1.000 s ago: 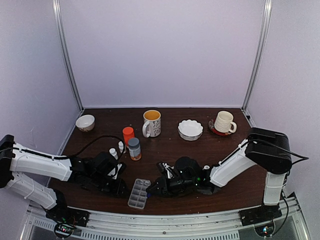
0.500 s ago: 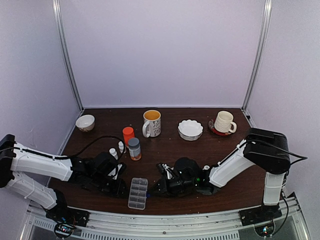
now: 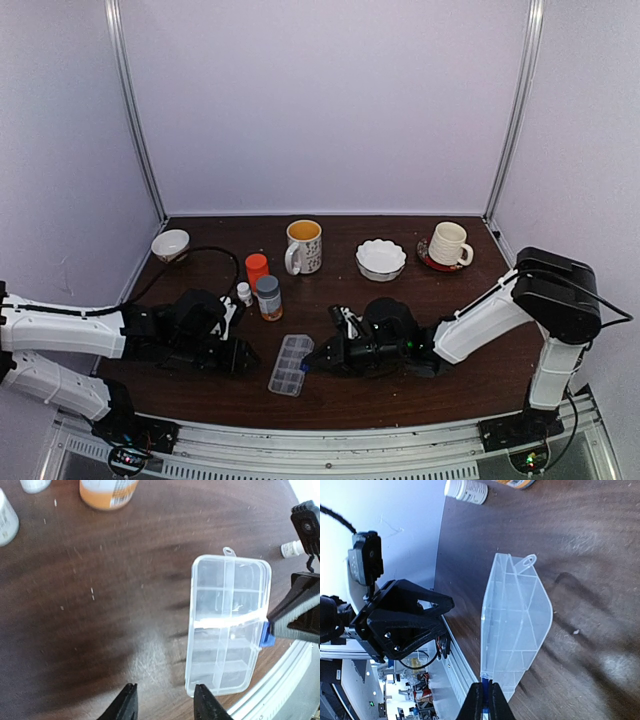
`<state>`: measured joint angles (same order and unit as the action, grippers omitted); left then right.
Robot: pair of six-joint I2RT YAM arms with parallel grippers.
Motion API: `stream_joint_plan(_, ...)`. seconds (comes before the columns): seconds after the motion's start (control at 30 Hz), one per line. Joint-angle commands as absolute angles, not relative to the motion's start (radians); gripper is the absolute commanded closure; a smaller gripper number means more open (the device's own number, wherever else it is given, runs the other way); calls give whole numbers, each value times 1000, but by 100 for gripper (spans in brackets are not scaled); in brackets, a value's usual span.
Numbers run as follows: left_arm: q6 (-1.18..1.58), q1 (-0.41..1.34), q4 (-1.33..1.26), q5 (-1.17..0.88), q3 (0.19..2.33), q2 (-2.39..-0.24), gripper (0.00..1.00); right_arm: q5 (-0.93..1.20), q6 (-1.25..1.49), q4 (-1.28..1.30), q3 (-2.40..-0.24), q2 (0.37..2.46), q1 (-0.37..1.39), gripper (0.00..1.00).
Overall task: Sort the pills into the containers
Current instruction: Adjust the pill container at the center of the board, then open the pill container at the center of the board.
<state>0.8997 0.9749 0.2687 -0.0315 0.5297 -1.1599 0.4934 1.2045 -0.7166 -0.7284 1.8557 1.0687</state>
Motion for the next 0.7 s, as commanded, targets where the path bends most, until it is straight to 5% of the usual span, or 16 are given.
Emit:
stream_joint_plan(0.0, 844, 976, 256, 73, 570, -1144, 54, 430, 1237, -716, -683, 1797, 1022, 100)
stream_joint_plan(0.2, 778, 1028, 147, 125, 577, -1175, 31, 408, 1322, -763, -661, 1777, 983, 100)
stream_joint_plan(0.3, 762, 1047, 60, 106, 569, -1204, 4, 389, 1336, -754, -671, 1782, 978, 100)
stream_joint_plan(0.67, 696, 1085, -120, 97, 620, -1404, 2, 370, 1435, -848, -667, 1844, 960, 100)
